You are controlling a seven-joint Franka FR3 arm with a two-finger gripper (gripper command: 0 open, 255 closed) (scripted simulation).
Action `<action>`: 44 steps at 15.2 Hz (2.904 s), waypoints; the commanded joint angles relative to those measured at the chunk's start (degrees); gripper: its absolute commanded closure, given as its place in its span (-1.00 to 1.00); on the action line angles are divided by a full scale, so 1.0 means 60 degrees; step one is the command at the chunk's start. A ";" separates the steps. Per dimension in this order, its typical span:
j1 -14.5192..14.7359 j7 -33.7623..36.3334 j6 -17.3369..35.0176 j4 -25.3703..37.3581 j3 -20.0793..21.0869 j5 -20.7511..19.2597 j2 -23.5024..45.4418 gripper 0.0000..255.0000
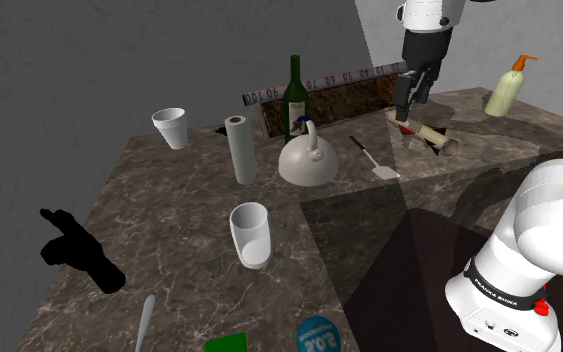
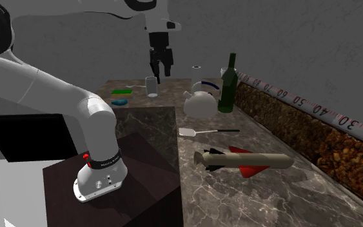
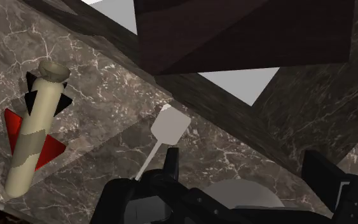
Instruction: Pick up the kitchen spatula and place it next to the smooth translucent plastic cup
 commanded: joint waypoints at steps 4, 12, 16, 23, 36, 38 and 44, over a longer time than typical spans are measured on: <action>-0.0292 0.0308 0.1022 -0.0425 -0.0277 -0.0089 0.0467 -1.00; -0.1021 0.1058 0.3756 -0.1065 -0.1061 -0.0249 0.2211 -1.00; -0.1328 0.1366 0.5085 -0.1114 -0.1477 -0.0226 0.3317 -1.00; -0.1723 0.1674 0.7238 -0.0789 -0.2232 0.0182 0.5513 -1.00; -0.1746 0.1531 0.8649 -0.1017 -0.2446 0.0518 0.6670 -1.00; -0.1746 0.1531 0.8649 -0.1017 -0.2446 0.0518 0.6670 -1.00; -0.1746 0.1532 0.8647 -0.1017 -0.2445 0.0517 0.6668 1.00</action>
